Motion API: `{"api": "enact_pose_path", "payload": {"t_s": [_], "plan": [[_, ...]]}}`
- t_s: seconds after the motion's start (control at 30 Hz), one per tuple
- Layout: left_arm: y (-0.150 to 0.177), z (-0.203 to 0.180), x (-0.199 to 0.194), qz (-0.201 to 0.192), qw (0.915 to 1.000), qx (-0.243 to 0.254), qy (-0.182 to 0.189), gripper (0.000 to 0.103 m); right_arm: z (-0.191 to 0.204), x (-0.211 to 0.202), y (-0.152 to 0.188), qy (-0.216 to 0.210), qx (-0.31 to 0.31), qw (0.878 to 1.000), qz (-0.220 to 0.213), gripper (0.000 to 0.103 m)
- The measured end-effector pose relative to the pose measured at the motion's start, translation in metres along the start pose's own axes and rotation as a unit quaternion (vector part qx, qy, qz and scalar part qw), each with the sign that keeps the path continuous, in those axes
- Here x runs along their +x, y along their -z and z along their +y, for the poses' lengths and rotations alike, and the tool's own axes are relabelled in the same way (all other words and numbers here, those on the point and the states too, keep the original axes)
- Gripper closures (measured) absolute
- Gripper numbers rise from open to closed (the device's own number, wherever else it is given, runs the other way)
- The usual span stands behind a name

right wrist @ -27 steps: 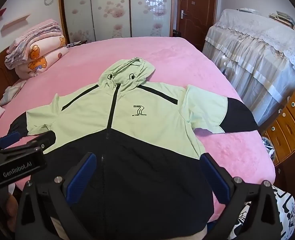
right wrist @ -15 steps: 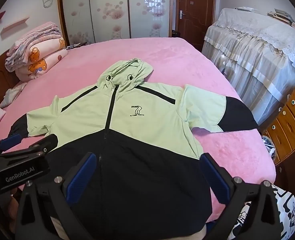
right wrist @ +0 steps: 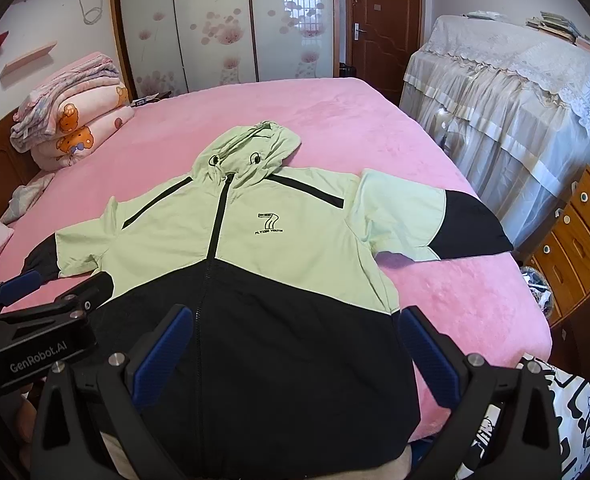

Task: Fold large clothes

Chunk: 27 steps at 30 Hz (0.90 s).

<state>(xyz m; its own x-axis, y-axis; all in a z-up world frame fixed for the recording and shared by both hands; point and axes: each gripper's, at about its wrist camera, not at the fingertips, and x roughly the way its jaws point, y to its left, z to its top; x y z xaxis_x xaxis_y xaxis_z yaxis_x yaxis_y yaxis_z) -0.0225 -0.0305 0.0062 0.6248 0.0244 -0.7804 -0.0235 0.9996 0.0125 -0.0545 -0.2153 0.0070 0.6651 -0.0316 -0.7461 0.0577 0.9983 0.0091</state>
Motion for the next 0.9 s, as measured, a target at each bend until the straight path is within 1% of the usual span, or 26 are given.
{"api": "enact_pose_path", "payload": {"t_s": [0.9], "plan": [[0.004, -0.007, -0.015, -0.013, 0.9999, 0.003, -0.008, 0.0, -0.013, -0.015, 0.006, -0.004, 0.009, 1.0, -0.015, 0.0]]}}
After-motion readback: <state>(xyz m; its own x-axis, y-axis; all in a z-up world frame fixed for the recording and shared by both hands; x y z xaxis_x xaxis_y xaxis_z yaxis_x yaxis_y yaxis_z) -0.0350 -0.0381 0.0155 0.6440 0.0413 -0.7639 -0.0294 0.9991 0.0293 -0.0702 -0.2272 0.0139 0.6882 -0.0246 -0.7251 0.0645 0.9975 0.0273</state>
